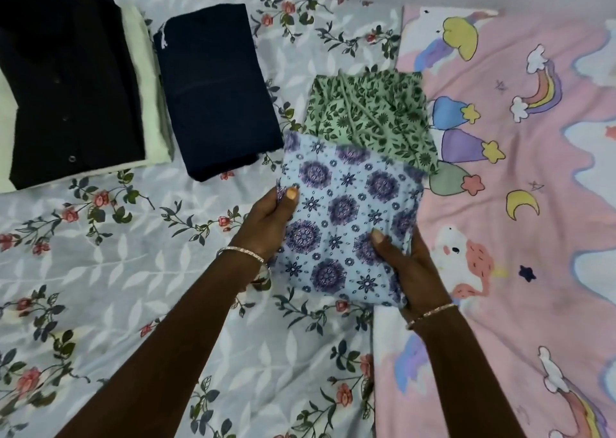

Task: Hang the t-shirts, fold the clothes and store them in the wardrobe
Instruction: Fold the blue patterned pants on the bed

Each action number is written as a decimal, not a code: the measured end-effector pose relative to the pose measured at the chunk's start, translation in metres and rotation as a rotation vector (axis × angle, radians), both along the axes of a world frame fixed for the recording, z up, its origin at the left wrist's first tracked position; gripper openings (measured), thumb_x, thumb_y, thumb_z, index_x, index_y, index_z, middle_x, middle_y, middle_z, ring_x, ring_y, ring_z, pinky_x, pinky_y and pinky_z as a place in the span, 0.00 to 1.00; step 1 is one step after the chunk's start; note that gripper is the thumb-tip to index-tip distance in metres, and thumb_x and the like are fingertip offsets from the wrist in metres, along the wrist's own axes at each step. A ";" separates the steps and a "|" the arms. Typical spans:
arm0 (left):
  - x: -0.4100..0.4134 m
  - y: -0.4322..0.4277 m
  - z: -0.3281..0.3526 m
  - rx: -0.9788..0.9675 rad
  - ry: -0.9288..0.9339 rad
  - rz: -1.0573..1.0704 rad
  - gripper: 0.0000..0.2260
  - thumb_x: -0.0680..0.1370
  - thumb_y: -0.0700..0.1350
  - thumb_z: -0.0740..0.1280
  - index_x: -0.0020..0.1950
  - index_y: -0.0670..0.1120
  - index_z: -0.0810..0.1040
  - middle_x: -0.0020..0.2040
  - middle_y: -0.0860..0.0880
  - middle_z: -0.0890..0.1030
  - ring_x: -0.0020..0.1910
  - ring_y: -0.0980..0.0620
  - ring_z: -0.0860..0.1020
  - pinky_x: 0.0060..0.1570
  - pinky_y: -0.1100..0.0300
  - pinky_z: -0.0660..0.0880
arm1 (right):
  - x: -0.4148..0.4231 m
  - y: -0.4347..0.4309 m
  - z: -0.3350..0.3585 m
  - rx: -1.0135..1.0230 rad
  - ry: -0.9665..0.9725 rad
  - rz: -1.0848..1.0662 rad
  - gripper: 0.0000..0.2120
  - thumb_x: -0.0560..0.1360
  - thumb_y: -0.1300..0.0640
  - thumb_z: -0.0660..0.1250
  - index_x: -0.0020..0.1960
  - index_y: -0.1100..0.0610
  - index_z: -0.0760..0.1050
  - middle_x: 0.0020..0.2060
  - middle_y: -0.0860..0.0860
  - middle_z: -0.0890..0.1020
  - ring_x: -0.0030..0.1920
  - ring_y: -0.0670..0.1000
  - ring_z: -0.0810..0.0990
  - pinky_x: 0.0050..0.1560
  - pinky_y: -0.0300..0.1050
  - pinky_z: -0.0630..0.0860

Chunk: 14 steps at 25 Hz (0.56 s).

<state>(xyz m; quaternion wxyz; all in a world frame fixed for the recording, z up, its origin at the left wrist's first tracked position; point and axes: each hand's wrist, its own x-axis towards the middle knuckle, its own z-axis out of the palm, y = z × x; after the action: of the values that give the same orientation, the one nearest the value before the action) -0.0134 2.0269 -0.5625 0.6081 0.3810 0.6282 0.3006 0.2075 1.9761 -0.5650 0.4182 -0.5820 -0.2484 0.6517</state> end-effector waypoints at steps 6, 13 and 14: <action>0.049 0.096 0.005 0.201 0.005 0.036 0.19 0.82 0.59 0.58 0.64 0.48 0.74 0.57 0.53 0.78 0.54 0.61 0.74 0.60 0.63 0.68 | 0.053 0.142 0.023 0.157 -0.200 0.158 0.30 0.62 0.41 0.78 0.63 0.39 0.74 0.62 0.47 0.82 0.62 0.53 0.82 0.66 0.62 0.74; 0.078 0.177 -0.049 0.213 0.261 0.098 0.19 0.85 0.54 0.56 0.63 0.41 0.73 0.58 0.40 0.79 0.56 0.43 0.77 0.48 0.59 0.66 | 0.084 0.245 -0.029 0.276 -0.470 0.384 0.19 0.81 0.57 0.65 0.71 0.54 0.71 0.59 0.48 0.81 0.53 0.39 0.81 0.59 0.41 0.79; 0.075 0.179 -0.061 0.200 0.324 0.072 0.18 0.85 0.52 0.56 0.64 0.40 0.73 0.58 0.40 0.79 0.55 0.43 0.77 0.46 0.60 0.65 | 0.087 0.248 -0.042 0.263 -0.518 0.393 0.19 0.82 0.58 0.65 0.71 0.58 0.70 0.59 0.51 0.80 0.55 0.43 0.81 0.63 0.47 0.78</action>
<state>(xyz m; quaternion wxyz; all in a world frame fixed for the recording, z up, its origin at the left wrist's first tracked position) 0.0617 2.2059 -0.6239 0.4470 0.4601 0.6981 0.3181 0.2944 2.2238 -0.6073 0.2791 -0.6102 -0.5355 0.5127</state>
